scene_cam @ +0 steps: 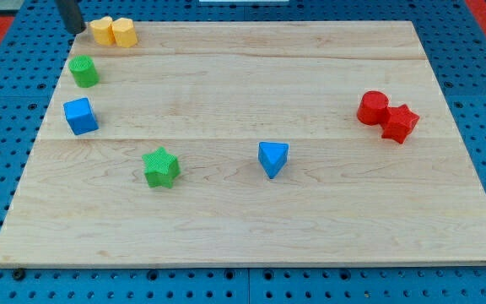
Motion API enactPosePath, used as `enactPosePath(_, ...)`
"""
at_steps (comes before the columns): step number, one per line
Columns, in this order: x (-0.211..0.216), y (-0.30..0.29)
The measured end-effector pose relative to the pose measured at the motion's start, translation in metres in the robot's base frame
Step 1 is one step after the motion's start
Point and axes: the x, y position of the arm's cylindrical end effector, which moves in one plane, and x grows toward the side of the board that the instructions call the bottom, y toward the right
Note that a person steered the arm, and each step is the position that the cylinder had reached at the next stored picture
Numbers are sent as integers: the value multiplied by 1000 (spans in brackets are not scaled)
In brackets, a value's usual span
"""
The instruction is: Place the yellow heart left to the yellow hexagon
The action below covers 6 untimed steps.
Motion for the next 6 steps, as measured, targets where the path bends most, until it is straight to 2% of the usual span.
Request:
enactPosePath(2, 24, 96)
enactPosePath(3, 26, 100)
enactPosePath(4, -2, 105)
enactPosePath(6, 13, 193)
